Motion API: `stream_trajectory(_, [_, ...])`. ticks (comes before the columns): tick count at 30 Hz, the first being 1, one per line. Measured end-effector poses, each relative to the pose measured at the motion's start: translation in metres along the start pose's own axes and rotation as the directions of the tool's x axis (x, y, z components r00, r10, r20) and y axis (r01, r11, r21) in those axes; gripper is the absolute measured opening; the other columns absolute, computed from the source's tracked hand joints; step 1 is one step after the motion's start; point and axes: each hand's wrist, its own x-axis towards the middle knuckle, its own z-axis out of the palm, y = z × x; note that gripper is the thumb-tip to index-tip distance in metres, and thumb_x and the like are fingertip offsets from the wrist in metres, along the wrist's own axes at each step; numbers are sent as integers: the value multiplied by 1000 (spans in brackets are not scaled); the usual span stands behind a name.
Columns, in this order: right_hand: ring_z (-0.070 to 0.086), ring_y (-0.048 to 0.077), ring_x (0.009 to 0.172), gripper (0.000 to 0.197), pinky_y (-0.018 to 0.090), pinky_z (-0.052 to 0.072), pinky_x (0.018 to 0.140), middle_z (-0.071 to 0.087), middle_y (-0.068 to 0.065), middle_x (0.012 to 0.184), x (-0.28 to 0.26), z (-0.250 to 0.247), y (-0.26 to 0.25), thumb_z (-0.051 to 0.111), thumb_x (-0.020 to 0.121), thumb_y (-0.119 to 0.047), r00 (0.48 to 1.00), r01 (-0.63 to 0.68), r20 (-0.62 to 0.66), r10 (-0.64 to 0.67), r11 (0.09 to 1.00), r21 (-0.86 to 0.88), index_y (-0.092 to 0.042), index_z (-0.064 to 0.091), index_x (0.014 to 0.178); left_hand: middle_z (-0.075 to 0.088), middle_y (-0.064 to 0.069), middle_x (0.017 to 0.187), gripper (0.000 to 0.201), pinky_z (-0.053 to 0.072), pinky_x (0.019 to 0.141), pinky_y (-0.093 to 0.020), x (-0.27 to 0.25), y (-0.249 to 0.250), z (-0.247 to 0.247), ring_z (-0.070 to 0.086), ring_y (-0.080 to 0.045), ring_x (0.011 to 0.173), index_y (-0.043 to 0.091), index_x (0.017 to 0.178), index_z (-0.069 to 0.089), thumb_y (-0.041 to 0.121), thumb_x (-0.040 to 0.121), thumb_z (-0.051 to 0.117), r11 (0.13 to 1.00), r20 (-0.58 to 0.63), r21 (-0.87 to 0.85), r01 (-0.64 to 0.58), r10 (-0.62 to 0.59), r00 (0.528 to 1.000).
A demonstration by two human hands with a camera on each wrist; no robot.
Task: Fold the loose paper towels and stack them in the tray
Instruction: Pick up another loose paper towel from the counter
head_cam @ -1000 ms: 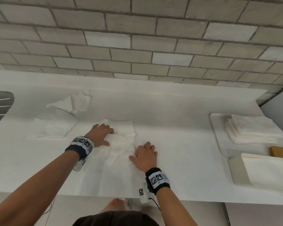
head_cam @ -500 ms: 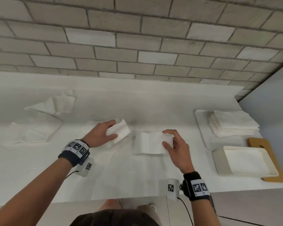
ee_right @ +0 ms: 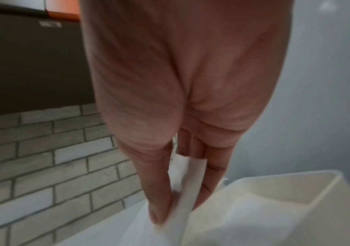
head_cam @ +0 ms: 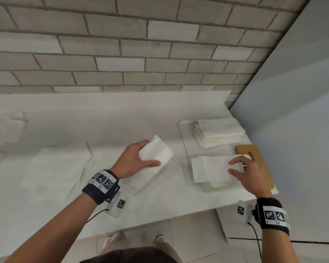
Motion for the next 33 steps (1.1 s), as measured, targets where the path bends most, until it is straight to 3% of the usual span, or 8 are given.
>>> stream_trajectory(5, [68, 19, 73, 27, 43, 62, 63, 62, 8, 146, 27, -6, 68, 87, 89, -23, 994, -73, 81, 79, 994, -80, -41, 69, 98, 77, 2, 94, 47, 56, 85, -44, 20, 45, 70, 73, -21, 88, 21, 101, 73, 49, 73, 96, 998, 71, -51, -23, 26, 997])
stream_trajectory(7, [68, 17, 75, 28, 40, 61, 69, 59, 6, 151, 33, -7, 80, 86, 90, -23, 994, -37, 100, 47, 994, -104, -41, 67, 99, 79, 3, 97, 48, 59, 88, -50, 26, 59, 90, 74, -20, 92, 22, 103, 74, 51, 72, 95, 998, 91, -60, -9, 15, 996])
stream_trajectory(11, [66, 17, 76, 25, 30, 45, 68, 66, 16, 138, 41, -11, 82, 83, 93, -14, 993, -7, 119, 20, 994, -111, -28, 69, 107, 78, 5, 98, 47, 59, 87, -50, 35, 80, 119, 74, -17, 92, 23, 103, 75, 48, 70, 97, 999, 112, -49, 0, 5, 994])
stream_trajectory(15, [68, 31, 111, 22, 32, 50, 83, 61, 6, 139, 35, -15, 72, 81, 97, -22, 995, 94, 24, -93, 995, -36, -28, 68, 114, 77, 1, 97, 50, 57, 85, -48, 44, 93, 138, 72, -20, 90, 20, 101, 73, 47, 69, 98, 999, 135, -34, -9, 13, 991])
stream_trajectory(18, [64, 13, 124, 21, 33, 54, 97, 66, -9, 134, 16, -22, 41, 67, 104, -45, 967, 214, -188, -174, 951, 221, -29, 70, 118, 75, 0, 95, 49, 56, 83, -48, 50, 101, 150, 71, -21, 89, 20, 99, 71, 48, 69, 98, 1000, 163, -9, -12, 14, 986])
stream_trajectory(21, [68, -3, 111, 33, 14, 52, 88, 74, -18, 119, -6, -27, -9, 66, 101, -55, 986, 131, 10, -166, 815, 564, -34, 63, 127, 73, 11, 88, 38, 55, 73, -34, 56, 113, 163, 69, -11, 82, 33, 93, 70, 41, 70, 99, 998, 216, -21, -56, 59, 975])
stream_trajectory(27, [73, 5, 91, 24, 32, 58, 80, 77, -13, 97, 5, -14, 7, 76, 98, -48, 993, 109, -94, -71, 854, 509, -28, 70, 109, 75, 8, 94, 50, 56, 69, -25, 74, 109, 176, 70, -6, 86, 31, 106, 64, 39, 70, 98, 996, 216, 57, -61, 48, 975])
stream_trajectory(33, [71, 32, 97, 42, 39, 53, 77, 70, 2, 104, 21, -1, 75, 77, 100, -24, 979, -83, -153, 136, 946, 313, -18, 52, 132, 74, -4, 84, 53, 61, 69, -37, 81, 84, 204, 70, -20, 74, 33, 119, 45, 21, 85, 85, 990, 171, 136, -26, 2, 985])
